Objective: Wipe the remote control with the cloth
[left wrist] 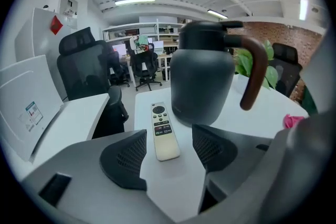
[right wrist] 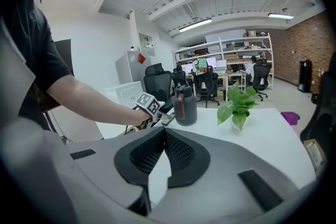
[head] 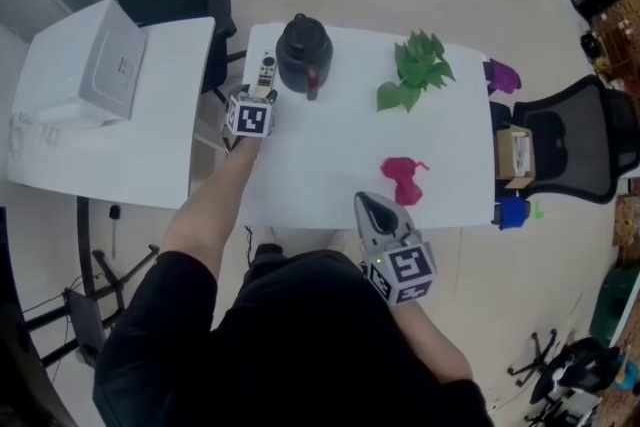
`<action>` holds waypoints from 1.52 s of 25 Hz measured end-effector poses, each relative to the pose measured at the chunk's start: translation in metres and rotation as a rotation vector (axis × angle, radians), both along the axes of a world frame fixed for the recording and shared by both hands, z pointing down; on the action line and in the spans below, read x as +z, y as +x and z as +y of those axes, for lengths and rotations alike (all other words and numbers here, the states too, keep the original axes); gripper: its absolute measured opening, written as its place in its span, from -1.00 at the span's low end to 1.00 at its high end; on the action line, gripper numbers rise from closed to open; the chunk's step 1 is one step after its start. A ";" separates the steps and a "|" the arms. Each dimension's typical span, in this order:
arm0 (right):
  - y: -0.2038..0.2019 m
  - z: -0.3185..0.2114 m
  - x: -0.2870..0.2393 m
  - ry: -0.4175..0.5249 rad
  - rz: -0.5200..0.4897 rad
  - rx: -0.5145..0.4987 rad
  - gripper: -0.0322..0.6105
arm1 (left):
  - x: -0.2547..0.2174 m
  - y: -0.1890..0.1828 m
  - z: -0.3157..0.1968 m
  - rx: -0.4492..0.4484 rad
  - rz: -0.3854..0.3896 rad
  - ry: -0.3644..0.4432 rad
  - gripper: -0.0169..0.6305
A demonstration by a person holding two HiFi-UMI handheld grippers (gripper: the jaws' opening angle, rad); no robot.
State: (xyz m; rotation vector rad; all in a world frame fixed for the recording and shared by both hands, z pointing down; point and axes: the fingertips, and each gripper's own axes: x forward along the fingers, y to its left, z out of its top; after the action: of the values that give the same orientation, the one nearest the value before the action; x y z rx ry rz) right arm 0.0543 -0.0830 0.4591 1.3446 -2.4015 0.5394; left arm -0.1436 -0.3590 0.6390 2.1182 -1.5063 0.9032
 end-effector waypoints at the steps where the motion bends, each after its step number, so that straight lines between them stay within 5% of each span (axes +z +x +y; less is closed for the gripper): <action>1: 0.001 0.000 0.002 -0.004 -0.004 0.003 -0.88 | 0.007 -0.001 -0.005 -0.007 -0.003 -0.012 -0.10; 10: 0.012 -0.004 0.010 -0.056 -0.006 0.048 -0.88 | 0.061 -0.006 -0.028 -0.080 0.021 -0.152 -0.10; 22: 0.012 -0.008 0.013 -0.065 -0.013 0.040 -0.88 | 0.056 -0.019 -0.025 -0.091 -0.049 -0.137 -0.29; 38: 0.058 -0.010 0.033 -0.038 0.017 0.113 -0.88 | -0.055 -0.018 0.138 0.042 0.120 0.055 -0.30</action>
State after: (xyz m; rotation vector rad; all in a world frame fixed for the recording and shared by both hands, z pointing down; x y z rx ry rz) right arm 0.1124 -0.0930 0.4922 1.4690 -2.3007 0.5975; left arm -0.1612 -0.2210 0.5835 2.2086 -1.4472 0.7420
